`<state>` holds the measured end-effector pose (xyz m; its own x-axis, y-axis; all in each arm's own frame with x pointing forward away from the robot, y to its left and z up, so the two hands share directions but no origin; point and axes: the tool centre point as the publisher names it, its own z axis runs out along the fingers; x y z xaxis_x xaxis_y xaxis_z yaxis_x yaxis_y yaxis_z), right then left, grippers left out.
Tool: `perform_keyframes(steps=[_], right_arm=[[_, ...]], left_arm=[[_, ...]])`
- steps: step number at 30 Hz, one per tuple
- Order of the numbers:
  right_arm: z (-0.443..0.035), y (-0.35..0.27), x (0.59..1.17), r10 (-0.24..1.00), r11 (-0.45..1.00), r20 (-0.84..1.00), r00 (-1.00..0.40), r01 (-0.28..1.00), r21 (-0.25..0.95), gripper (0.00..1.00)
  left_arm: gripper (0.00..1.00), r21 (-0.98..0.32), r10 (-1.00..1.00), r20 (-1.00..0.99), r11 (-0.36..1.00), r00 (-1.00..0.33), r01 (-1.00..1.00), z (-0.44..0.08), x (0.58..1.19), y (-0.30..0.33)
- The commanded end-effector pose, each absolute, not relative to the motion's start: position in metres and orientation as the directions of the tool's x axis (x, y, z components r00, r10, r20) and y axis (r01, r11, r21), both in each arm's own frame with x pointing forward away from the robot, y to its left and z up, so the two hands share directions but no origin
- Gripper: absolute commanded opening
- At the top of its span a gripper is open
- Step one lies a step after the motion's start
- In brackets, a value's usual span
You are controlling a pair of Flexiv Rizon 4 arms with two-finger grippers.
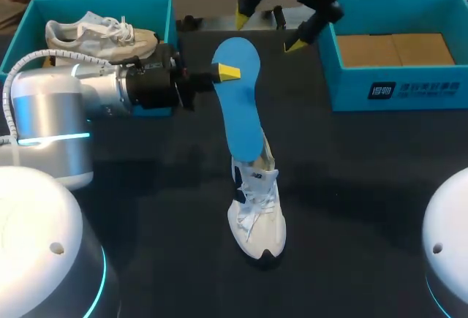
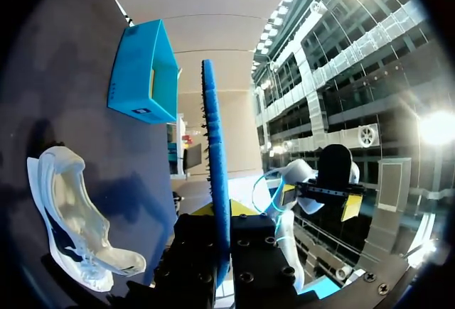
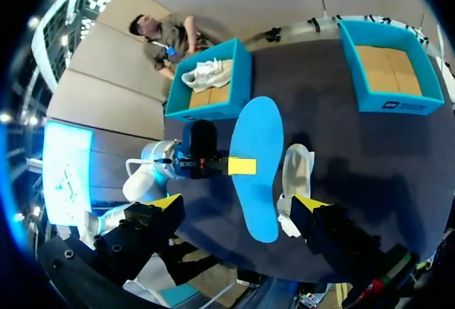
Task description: Take the shoe out of the shoebox, open the shoe tongue, remove and reinsert the insole, then place the shoe into the shoebox
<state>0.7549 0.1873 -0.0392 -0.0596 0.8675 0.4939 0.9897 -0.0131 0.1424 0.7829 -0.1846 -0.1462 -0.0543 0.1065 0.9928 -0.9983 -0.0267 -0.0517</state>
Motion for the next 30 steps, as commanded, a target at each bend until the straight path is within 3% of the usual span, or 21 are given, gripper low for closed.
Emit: perform_keyframes(steps=[1,15,30], right_arm=[[-0.044,0.204,0.763,0.974,-0.016,0.226,-0.014,0.992,0.129,1.0],[-0.052,0.218,0.769,0.997,-0.02,0.072,0.011,0.993,0.12,1.0],[-0.053,0.221,0.766,0.999,-0.026,0.049,0.019,0.989,0.145,1.0]], left_arm=[[0.0,-0.053,0.106,0.993,-0.03,-0.055,-0.998,-0.146,0.782,-0.185],[0.0,-0.053,0.106,0.993,-0.03,-0.055,-0.998,-0.146,0.782,-0.185],[0.0,-0.053,0.106,0.993,-0.03,-0.055,-0.998,-0.146,0.782,-0.185]])
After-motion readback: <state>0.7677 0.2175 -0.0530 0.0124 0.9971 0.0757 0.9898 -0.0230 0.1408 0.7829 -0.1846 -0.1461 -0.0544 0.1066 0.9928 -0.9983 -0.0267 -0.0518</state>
